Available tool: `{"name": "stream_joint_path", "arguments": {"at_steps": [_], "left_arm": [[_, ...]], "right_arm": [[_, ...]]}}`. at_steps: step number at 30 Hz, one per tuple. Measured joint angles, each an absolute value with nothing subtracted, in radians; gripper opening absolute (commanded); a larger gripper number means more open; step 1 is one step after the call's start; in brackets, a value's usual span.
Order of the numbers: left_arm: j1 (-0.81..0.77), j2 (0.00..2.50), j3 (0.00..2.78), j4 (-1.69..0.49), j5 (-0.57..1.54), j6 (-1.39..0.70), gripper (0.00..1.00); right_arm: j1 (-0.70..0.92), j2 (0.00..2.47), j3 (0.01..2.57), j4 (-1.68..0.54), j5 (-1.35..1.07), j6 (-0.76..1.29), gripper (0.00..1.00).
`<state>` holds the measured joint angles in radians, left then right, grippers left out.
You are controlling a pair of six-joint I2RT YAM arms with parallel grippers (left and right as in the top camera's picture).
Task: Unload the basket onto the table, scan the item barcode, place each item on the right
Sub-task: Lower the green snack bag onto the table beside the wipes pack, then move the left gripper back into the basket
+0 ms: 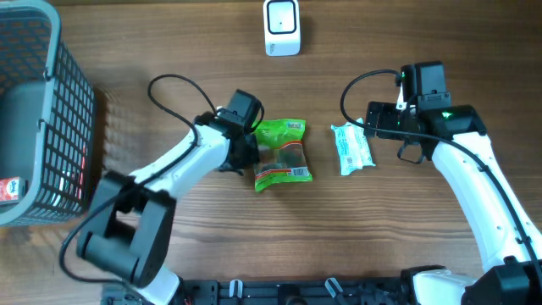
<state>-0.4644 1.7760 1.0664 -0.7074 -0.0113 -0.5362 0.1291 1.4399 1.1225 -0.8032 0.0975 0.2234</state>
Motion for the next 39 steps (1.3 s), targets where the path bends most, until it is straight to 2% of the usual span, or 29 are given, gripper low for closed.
{"name": "stream_joint_path", "arguments": {"at_steps": [9,15,18,19,21,23,24,25,28,32,35,39], "left_arm": [[-0.551,1.826,1.052,-0.528,0.186,-0.538,0.1],[-0.616,1.826,1.052,-0.442,0.207,-0.57,0.09],[-0.606,1.826,1.06,-0.495,0.181,-0.575,0.15],[-0.595,1.825,1.073,-0.539,0.177,-0.571,0.17],[-0.567,1.817,1.137,-0.648,0.153,-0.55,0.29],[-0.529,1.789,1.257,-0.77,0.106,-0.513,0.52],[-0.498,1.768,1.354,-0.855,0.069,-0.486,0.66],[-0.465,1.751,1.444,-0.924,0.029,-0.466,0.68],[-0.338,1.718,1.701,-1.072,-0.072,-0.429,0.7],[-0.103,1.703,1.961,-1.16,-0.133,-0.437,0.73],[0.115,1.677,2.019,-1.178,-0.146,-0.482,0.8],[0.406,1.675,2.021,-1.237,-0.136,-0.575,0.78]], "right_arm": [[0.129,1.44,1.122,-0.803,0.097,0.223,1.0],[0.129,1.44,1.122,-0.804,0.097,0.223,1.0],[0.129,1.44,1.122,-0.804,0.097,0.223,1.0],[0.129,1.44,1.122,-0.804,0.097,0.223,1.0],[0.129,1.44,1.122,-0.803,0.097,0.223,1.0],[0.129,1.44,1.122,-0.803,0.097,0.223,1.0],[0.129,1.44,1.122,-0.804,0.097,0.223,1.0],[0.129,1.44,1.122,-0.803,0.097,0.223,1.0],[0.129,1.44,1.122,-0.803,0.097,0.223,1.0],[0.129,1.44,1.122,-0.803,0.097,0.223,1.0],[0.129,1.44,1.122,-0.804,0.097,0.223,1.0],[0.129,1.44,1.122,-0.804,0.097,0.223,1.0]]}}
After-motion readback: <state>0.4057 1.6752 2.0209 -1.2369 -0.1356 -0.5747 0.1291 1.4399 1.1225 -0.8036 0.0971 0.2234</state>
